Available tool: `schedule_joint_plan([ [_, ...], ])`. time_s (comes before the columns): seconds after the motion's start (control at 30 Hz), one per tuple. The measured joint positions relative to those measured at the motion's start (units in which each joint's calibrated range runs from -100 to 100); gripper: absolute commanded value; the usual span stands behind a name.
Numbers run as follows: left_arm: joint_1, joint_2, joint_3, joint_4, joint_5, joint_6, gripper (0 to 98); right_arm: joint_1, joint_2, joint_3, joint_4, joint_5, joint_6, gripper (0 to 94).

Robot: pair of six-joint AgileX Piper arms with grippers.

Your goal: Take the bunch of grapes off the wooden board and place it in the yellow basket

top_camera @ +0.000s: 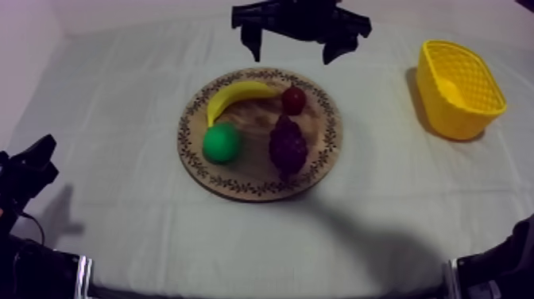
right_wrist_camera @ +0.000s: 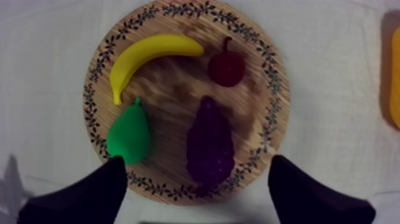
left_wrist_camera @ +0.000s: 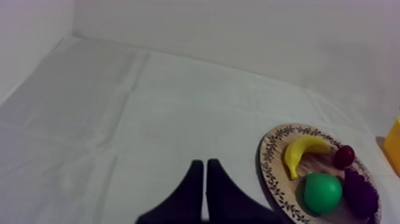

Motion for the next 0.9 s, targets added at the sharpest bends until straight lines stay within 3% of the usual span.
schedule_joint_plan([
  [0.17, 0.0, 0.0, 0.0, 0.0, 0.0, 0.0, 0.1, 0.38, 0.98, 2.97, -0.78, -2.54, 1.1, 91.7],
  [0.63, 0.0, 0.0, 0.0, 0.0, 0.0, 0.0, 0.1, 1.76, 6.82, 16.66, -4.32, -20.82, 3.27, 86.9],
  [0.9, 0.0, 0.0, 0.0, 0.0, 0.0, 0.0, 0.1, 1.89, 10.83, 20.39, -6.81, -27.19, 5.73, 84.9],
])
